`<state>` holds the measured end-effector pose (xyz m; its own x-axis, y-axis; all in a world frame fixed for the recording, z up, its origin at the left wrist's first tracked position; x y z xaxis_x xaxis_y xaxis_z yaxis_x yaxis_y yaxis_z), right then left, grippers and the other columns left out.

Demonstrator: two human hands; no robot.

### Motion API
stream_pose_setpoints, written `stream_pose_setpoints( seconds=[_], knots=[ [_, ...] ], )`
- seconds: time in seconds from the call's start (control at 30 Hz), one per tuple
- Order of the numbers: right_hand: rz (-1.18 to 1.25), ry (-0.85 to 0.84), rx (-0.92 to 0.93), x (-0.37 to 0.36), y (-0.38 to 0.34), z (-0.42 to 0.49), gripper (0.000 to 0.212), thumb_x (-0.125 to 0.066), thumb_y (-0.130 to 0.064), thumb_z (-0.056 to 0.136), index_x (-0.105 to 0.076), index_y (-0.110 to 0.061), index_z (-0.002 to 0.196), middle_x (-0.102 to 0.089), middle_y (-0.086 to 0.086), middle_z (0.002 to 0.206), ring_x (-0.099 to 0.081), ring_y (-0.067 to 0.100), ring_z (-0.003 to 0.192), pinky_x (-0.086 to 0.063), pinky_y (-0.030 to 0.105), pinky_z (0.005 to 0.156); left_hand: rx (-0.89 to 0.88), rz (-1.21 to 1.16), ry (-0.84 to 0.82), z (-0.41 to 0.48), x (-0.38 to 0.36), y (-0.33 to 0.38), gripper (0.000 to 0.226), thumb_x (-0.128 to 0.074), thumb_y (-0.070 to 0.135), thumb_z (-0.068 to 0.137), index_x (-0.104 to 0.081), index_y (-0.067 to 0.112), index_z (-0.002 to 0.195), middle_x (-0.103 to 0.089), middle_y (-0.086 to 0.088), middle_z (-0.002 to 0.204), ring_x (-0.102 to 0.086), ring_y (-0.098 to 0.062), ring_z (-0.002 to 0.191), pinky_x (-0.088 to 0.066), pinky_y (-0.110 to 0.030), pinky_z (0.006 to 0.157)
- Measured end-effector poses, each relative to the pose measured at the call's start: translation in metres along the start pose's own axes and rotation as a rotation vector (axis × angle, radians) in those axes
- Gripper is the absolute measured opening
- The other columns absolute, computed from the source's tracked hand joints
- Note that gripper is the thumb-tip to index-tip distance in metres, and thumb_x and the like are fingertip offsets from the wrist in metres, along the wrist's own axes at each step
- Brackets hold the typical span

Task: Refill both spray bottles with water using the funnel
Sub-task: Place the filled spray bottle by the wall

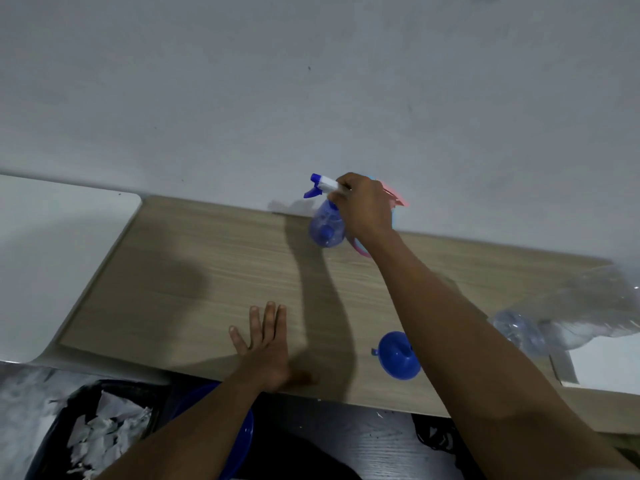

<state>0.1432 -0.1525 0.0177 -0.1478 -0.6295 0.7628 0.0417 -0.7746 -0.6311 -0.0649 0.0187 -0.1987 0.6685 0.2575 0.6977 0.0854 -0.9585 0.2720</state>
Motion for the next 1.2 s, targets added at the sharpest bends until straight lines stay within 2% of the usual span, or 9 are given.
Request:
stream_pose_setpoints(
  seconds=[0.27, 0.5, 0.6, 0.7, 0.77, 0.87, 0.97, 1.03, 1.2],
  knots=[
    [-0.264, -0.060, 0.050, -0.010, -0.006, 0.027, 0.016, -0.055, -0.022, 0.095, -0.062, -0.012, 0.105, -0.067, 0.012, 0.091, -0.062, 0.032, 0.077, -0.056, 0.044, 0.074, 0.005, 0.019, 0.030, 0.005, 0.000, -0.002, 0.156, -0.056, 0.094, 0.043, 0.038, 0.022, 0.144, 0.052, 0.001, 0.146, 0.051, -0.030, 0.131, 0.022, -0.071, 0.105],
    [-0.176, -0.066, 0.028, -0.002, -0.008, 0.020, 0.049, -0.059, -0.026, 0.096, -0.048, -0.022, 0.144, -0.067, 0.013, 0.125, -0.063, 0.033, 0.109, -0.053, 0.048, 0.091, -0.002, 0.010, 0.046, 0.006, -0.001, -0.003, 0.156, -0.056, 0.095, 0.044, 0.041, 0.024, 0.143, 0.055, 0.002, 0.144, 0.053, -0.029, 0.130, 0.023, -0.070, 0.105],
    [-0.063, 0.023, 0.050, 0.017, -0.006, 0.005, 0.056, -0.065, -0.037, 0.094, -0.047, -0.022, 0.145, -0.063, 0.004, 0.134, -0.060, 0.026, 0.118, -0.052, 0.041, 0.094, -0.002, 0.006, 0.051, 0.006, -0.001, -0.003, 0.155, -0.056, 0.095, 0.044, 0.043, 0.025, 0.141, 0.056, 0.002, 0.143, 0.053, -0.028, 0.130, 0.025, -0.068, 0.105],
    [0.050, 0.235, 0.094, 0.046, 0.004, -0.026, 0.044, -0.067, -0.046, 0.091, -0.060, -0.021, 0.127, -0.068, -0.005, 0.118, -0.064, 0.014, 0.104, -0.053, 0.031, 0.084, -0.012, -0.029, 0.092, 0.004, -0.001, -0.003, 0.154, -0.054, 0.096, 0.043, 0.039, 0.026, 0.144, 0.052, 0.005, 0.146, 0.051, -0.025, 0.132, 0.029, -0.065, 0.104],
    [0.119, 0.324, 0.070, 0.056, 0.028, -0.050, 0.028, -0.066, -0.043, 0.091, -0.065, -0.021, 0.108, -0.069, -0.007, 0.099, -0.064, 0.011, 0.088, -0.053, 0.029, 0.075, -0.009, -0.093, 0.192, 0.003, 0.005, -0.004, 0.142, -0.053, 0.093, 0.052, 0.023, 0.027, 0.152, 0.037, 0.007, 0.157, 0.041, -0.023, 0.141, 0.026, -0.063, 0.108],
    [0.213, 0.306, -0.090, 0.050, 0.086, -0.076, 0.013, -0.065, -0.033, 0.092, -0.066, -0.020, 0.093, -0.066, -0.007, 0.083, -0.061, 0.008, 0.073, -0.054, 0.035, 0.067, -0.025, -0.178, 0.509, -0.002, 0.043, 0.010, 0.096, -0.053, 0.078, 0.072, -0.023, 0.030, 0.150, -0.016, 0.005, 0.158, -0.007, -0.022, 0.147, -0.001, -0.057, 0.118],
    [0.241, 0.195, -0.262, 0.033, 0.138, -0.080, 0.015, -0.065, -0.024, 0.094, -0.069, -0.013, 0.103, -0.068, -0.001, 0.089, -0.063, 0.013, 0.076, -0.057, 0.040, 0.077, -0.208, -0.410, 0.585, 0.018, 0.081, 0.065, 0.065, -0.072, 0.045, 0.081, -0.050, 0.020, 0.137, -0.054, -0.004, 0.137, -0.048, -0.023, 0.125, -0.032, -0.027, 0.105],
    [0.248, 0.086, -0.320, 0.018, 0.157, -0.070, 0.030, -0.063, -0.022, 0.096, -0.064, -0.009, 0.122, -0.068, 0.006, 0.108, -0.065, 0.017, 0.090, -0.055, 0.035, 0.086, -0.331, -0.623, 0.467, 0.044, 0.100, 0.109, 0.060, -0.078, 0.027, 0.082, -0.053, 0.011, 0.134, -0.059, -0.011, 0.131, -0.058, -0.023, 0.112, -0.045, -0.023, 0.095],
    [0.304, -0.058, -0.302, -0.002, 0.172, -0.035, 0.050, -0.056, -0.015, 0.098, -0.044, -0.007, 0.147, -0.049, 0.012, 0.149, -0.049, 0.024, 0.134, -0.042, 0.040, 0.111, -0.450, -0.535, 0.468, 0.100, 0.157, 0.182, 0.066, -0.069, 0.029, 0.090, -0.037, 0.014, 0.146, -0.048, -0.007, 0.147, -0.046, -0.026, 0.135, -0.043, -0.045, 0.109]
  ],
)
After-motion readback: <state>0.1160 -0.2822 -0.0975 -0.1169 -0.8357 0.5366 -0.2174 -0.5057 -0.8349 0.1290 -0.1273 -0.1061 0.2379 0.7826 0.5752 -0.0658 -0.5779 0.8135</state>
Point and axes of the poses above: each hand's wrist, its own z-axis towards the middle knuckle, its own x-axis out of the back of the hand, y = z × x, the point moved 10 cm from there along z, towards the middle knuckle
